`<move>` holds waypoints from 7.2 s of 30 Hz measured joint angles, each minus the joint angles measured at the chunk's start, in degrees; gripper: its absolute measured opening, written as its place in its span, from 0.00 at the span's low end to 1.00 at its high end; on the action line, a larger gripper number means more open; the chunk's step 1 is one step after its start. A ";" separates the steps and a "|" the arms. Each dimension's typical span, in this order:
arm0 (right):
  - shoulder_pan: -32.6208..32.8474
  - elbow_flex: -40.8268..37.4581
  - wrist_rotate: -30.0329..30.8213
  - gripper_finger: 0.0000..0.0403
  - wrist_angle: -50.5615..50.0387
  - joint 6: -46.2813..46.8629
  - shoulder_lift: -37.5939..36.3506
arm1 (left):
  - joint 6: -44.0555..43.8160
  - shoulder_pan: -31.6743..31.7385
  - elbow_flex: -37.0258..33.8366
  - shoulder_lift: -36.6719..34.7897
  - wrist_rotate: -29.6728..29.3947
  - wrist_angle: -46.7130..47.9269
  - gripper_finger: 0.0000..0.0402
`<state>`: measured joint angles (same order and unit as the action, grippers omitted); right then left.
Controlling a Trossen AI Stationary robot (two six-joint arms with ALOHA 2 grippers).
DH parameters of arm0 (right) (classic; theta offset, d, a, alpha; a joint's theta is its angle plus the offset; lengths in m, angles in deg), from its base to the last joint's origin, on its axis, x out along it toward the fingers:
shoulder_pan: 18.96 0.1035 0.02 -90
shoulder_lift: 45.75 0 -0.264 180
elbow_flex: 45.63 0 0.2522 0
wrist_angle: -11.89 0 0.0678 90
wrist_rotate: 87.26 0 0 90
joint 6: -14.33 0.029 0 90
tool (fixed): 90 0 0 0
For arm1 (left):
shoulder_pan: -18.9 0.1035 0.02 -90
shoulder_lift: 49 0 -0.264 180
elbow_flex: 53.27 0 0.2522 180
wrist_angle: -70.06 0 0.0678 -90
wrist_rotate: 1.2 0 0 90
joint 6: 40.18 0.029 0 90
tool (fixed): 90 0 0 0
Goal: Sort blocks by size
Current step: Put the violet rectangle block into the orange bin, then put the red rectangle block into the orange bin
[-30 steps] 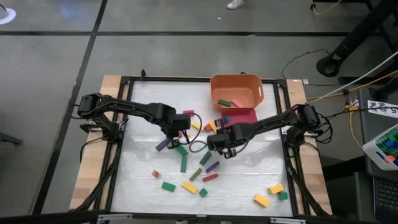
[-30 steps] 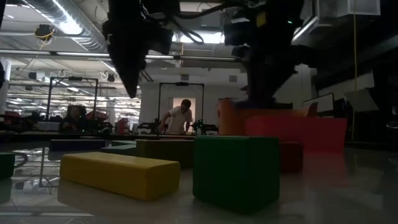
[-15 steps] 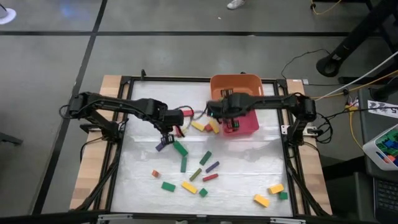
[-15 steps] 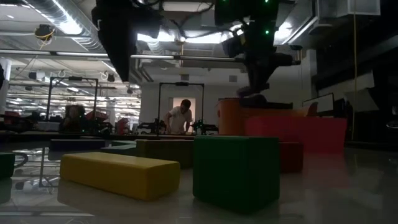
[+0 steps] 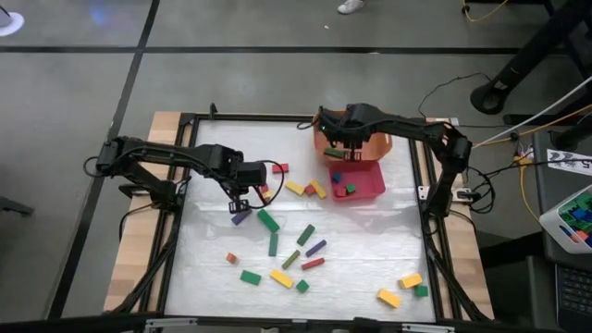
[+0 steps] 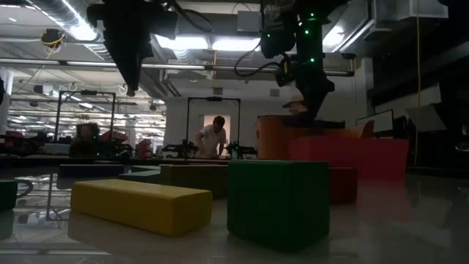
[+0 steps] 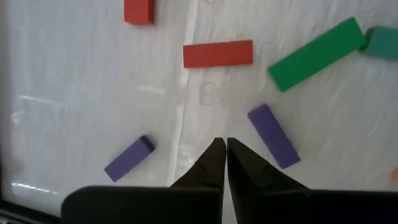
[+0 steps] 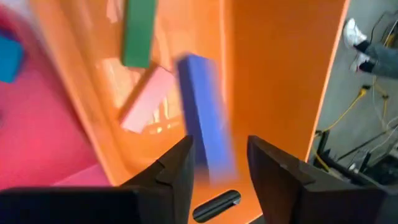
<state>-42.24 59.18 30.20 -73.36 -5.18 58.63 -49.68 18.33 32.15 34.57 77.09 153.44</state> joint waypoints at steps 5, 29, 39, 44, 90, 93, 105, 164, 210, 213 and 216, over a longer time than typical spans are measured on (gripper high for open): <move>-2.81 0.00 0.00 0.45 0.07 0.11 0.00 | 0.96 2.02 0.00 0.00 -0.11 2.54 0.08; -3.81 -0.09 -15.02 0.50 -8.62 2.32 -12.34 | 38.54 22.10 0.00 2.70 -0.69 3.44 0.45; -3.71 -11.81 -28.85 0.50 3.18 2.83 -32.54 | 45.07 25.15 -3.38 7.63 0.03 1.86 0.45; -3.74 -24.07 -29.07 0.50 9.14 8.35 -45.37 | 49.88 25.54 -11.34 7.76 0.13 -2.17 0.45; -3.70 -63.26 -53.08 0.50 46.37 25.09 -77.35 | 26.35 23.72 -8.45 7.67 16.49 -39.93 0.20; -3.70 -64.03 -53.17 0.50 48.55 24.38 -77.11 | 23.04 22.69 -7.89 7.68 17.64 -54.03 0.20; -3.68 -64.22 -54.09 0.50 53.32 22.03 -71.79 | 22.23 21.30 -8.02 19.55 17.54 -95.58 0.24; 41.68 -55.65 -26.84 0.50 92.94 18.99 -7.30 | 21.32 0.56 -8.02 16.81 10.22 -87.80 0.52; 39.04 -32.43 -27.71 0.04 53.93 22.10 -4.85 | -3.93 -1.69 -8.44 4.02 7.42 -28.74 0.52; 39.03 -28.81 -30.13 0.04 48.75 28.83 -4.85 | -3.95 -1.69 -8.44 4.02 7.42 -28.56 0.52; 38.99 -25.83 -39.80 0.04 44.78 35.12 -4.85 | -3.95 -1.69 -8.44 4.02 7.42 -27.81 0.52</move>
<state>-3.25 33.34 -9.60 -28.57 29.94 53.78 -53.63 16.63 23.71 38.59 84.51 125.64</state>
